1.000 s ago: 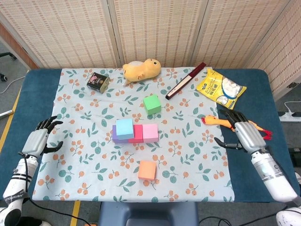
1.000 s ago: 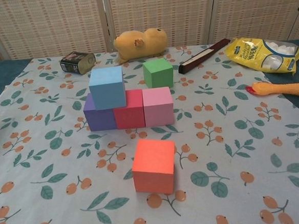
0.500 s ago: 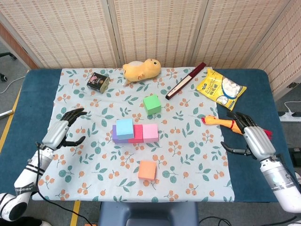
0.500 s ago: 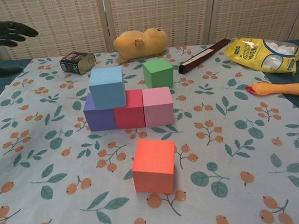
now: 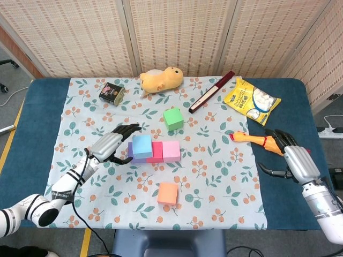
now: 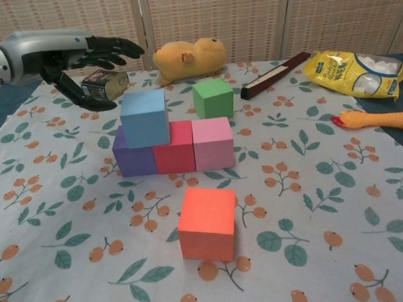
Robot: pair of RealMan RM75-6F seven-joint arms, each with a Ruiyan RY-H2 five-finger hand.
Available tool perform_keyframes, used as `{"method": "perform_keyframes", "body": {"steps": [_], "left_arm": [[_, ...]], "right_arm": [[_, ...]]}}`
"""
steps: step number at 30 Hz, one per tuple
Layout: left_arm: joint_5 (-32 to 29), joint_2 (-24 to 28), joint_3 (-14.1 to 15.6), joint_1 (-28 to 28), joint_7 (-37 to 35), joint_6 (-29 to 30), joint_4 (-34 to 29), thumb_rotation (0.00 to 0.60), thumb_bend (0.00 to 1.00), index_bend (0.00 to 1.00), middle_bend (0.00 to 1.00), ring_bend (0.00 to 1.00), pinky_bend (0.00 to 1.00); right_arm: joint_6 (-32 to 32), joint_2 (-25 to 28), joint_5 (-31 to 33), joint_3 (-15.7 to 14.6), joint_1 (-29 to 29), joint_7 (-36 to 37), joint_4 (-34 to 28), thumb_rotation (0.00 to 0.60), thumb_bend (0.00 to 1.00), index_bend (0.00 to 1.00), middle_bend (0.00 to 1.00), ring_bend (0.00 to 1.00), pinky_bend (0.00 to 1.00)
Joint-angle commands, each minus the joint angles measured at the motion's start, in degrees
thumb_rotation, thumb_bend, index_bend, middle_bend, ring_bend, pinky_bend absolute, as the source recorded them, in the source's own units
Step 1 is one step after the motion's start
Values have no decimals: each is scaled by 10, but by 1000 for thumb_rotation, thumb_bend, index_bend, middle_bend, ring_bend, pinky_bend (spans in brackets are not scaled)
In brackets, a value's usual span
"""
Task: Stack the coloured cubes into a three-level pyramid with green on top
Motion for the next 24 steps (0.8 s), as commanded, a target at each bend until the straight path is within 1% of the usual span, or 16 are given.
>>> {"method": "perform_keyframes", "body": {"steps": [1, 5, 15, 24], "left_arm": [[-24, -8, -3, -22, 19, -31, -1, 600, 316, 53, 0, 0, 46], [-49, -19, -3, -40, 45, -48, 6, 600, 316, 53, 0, 0, 46], [-100, -42, 1, -60, 125, -32, 20, 600, 317, 80, 0, 0, 46], [-132, -62, 6, -73, 159, -30, 33, 600, 313, 122, 0, 0, 52]], "right_arm": [[-9, -5, -2, 2, 2, 5, 8, 301, 222, 0, 120, 0, 62], [-16, -12, -5, 5, 3, 13, 20, 301, 222, 0, 121, 0, 62], [-25, -20, -13, 9, 1, 27, 35, 301, 223, 0, 121, 0, 61], [-28, -21, -14, 10, -4, 32, 40, 301, 222, 0, 121, 0, 62]]}}
